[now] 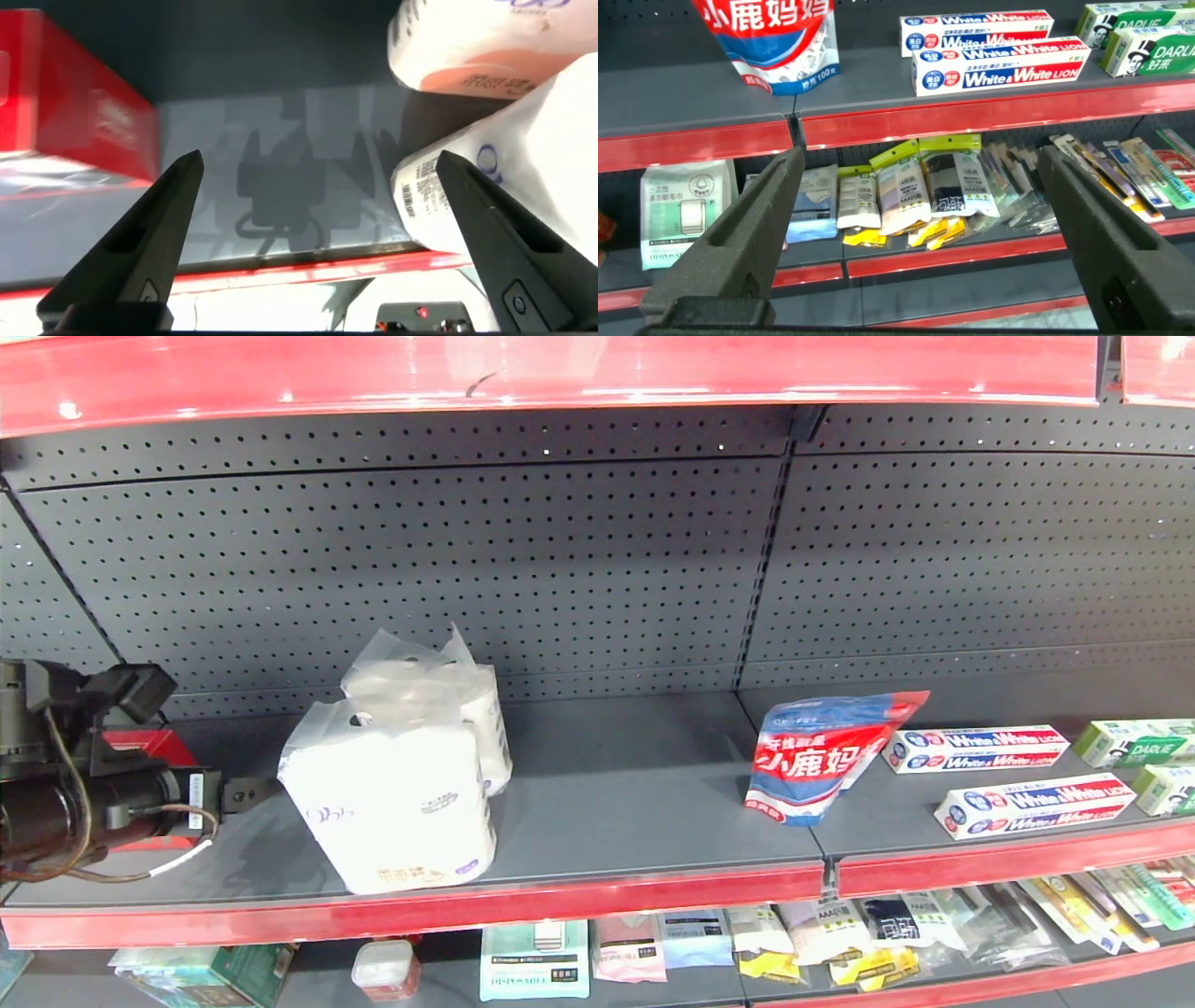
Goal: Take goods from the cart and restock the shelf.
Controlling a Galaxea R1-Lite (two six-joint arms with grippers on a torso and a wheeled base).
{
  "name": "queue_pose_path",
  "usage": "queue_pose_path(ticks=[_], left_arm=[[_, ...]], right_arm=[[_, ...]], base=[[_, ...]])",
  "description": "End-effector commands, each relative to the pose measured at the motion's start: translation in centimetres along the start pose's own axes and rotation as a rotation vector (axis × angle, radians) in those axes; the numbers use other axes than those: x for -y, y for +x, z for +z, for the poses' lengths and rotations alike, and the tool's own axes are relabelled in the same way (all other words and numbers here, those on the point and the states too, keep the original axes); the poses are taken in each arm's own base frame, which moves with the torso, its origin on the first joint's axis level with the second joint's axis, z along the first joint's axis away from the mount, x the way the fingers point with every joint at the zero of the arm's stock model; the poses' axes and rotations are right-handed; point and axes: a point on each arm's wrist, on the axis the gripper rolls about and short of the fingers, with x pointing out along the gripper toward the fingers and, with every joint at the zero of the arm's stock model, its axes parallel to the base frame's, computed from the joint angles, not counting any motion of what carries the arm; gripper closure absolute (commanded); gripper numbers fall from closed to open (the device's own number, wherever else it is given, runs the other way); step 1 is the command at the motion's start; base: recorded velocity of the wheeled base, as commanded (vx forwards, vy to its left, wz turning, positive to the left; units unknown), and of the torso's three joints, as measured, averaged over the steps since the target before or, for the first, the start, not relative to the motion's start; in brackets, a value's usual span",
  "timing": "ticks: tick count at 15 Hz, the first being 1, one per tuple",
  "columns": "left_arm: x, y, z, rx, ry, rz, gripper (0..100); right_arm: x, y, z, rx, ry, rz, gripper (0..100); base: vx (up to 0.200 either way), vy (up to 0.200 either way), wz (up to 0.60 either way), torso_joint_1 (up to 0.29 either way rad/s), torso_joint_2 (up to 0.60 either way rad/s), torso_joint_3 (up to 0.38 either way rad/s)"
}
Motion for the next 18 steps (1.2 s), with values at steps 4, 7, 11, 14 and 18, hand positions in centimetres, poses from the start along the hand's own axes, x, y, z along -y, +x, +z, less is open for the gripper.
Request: queue_pose_path(ticks=[4,7,11,14,18], left_arm=[[2.2,-8.4,-1.8,0.214,0.058,-0.026,0],[4.4,-15.7,-7.3,0.396,0.123,-0.112,0],[5.3,-20.7,-17.4,0.528,0.136,-0.103,0],[5.0,-19.8,-17.4,0.52,0.024,-0.058,0],[4.4,-16.4,-19.3,0.522,0.001,0.137,0]], right_arm=[[0.0,0.0,0.0,-0.002,0.0,0.0,0],[0.0,0.0,0.0,-0.002,0.0,0.0,0],[0.0,0.0,0.0,-0.002,0.0,0.0,0],[0.0,0.0,0.0,-0.002,0.0,0.0,0],[0.0,0.0,0.0,-0.002,0.0,0.0,0]], base=[[0.0,0.0,0.0,0.0,0.0,0.0],[0.0,0.0,0.0,0.0,0.0,0.0],[0.0,0.0,0.0,0.0,0.0,0.0],[0.0,0.0,0.0,0.0,0.0,0.0],[0.0,0.0,0.0,0.0,0.0,0.0]])
